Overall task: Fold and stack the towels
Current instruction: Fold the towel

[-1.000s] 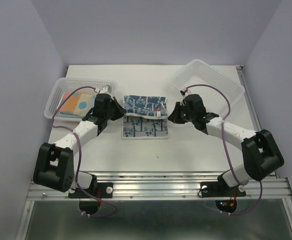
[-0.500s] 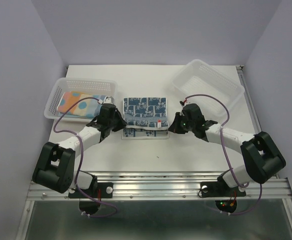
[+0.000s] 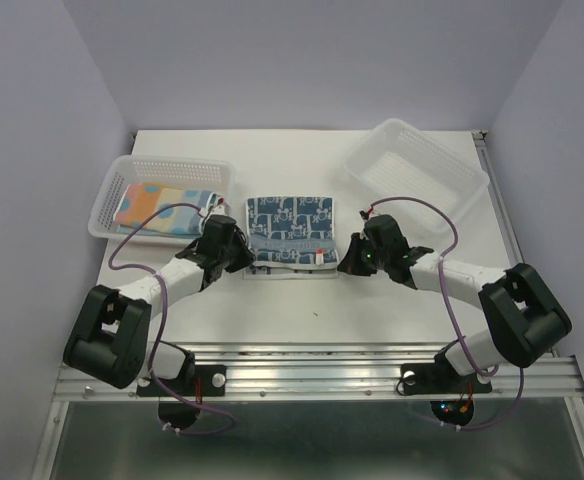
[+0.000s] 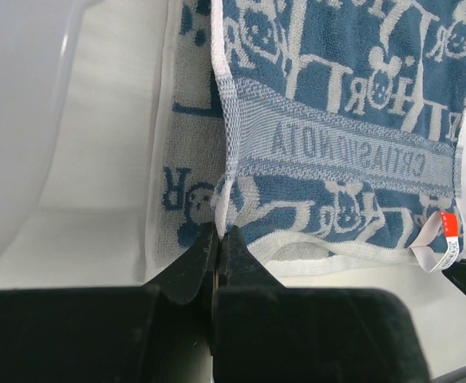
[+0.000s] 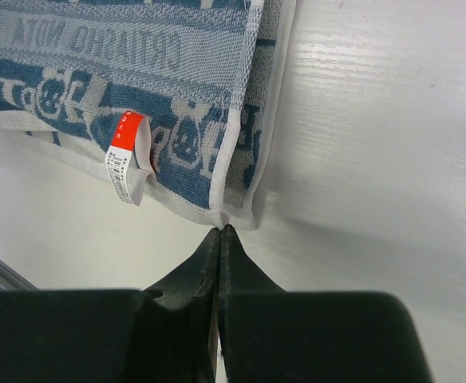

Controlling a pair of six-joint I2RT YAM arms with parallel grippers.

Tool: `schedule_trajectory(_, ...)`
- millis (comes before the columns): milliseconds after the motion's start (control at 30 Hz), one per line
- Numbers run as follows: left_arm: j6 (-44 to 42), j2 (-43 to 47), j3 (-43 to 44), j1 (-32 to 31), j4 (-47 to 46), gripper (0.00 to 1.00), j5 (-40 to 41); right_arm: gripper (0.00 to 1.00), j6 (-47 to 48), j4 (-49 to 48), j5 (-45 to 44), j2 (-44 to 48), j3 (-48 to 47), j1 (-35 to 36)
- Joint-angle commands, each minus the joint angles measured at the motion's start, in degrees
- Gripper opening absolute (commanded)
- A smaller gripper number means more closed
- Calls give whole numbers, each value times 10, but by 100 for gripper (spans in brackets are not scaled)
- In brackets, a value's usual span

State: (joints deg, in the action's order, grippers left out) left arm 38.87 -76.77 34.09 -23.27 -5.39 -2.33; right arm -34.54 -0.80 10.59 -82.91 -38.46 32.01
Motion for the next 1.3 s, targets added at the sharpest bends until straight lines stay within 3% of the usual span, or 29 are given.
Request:
schedule_trajectory(0, 10, 32, -6, -5, 25, 0, 14, 1, -7, -16, -9, 11, 8, 8)
schedule_trajectory(433, 24, 72, -8, -7, 81, 0, 9, 6, -7, 6, -7, 32, 13, 9)
schedule_trajectory(600, 31, 70, -26, -14, 79, 6, 5, 6, -15, 2, 2, 15, 28, 10)
schedule_trajectory(633, 31, 70, -28, -19, 78, 11, 7, 9, -17, -1, 5, 10, 30, 11)
schedule_trajectory(667, 31, 72, -29, -20, 79, 26, 8, 13, -18, -1, 6, 8, 31, 11)
schedule_trajectory(733, 31, 75, -33, -24, 80, 36, 11, 22, -17, 4, 7, 7, 32, 12)
schedule_trajectory(767, 31, 79, -33, -27, 83, 43, 10, 39, -15, 6, 6, 11, 30, 13)
schedule_trajectory(833, 34, 87, -33, -30, 86, 50, 10, 57, -11, 7, 5, 20, 29, 13)
schedule_trajectory(1033, 35, 127, -16, -54, 119, 69, 23, 73, 3, 39, 13, 68, 15, 13)
schedule_trajectory(1100, 38, 147, -3, -61, 142, 76, 57, 84, 13, 41, 21, 81, 4, 14)
schedule_trajectory(1133, 38, 154, 1, -64, 146, 78, 62, 97, 15, 41, 22, 84, 0, 14)
schedule_trajectory(1267, 35, 172, 19, -72, 140, 91, 69, 100, 25, 26, 40, 72, -34, 15)
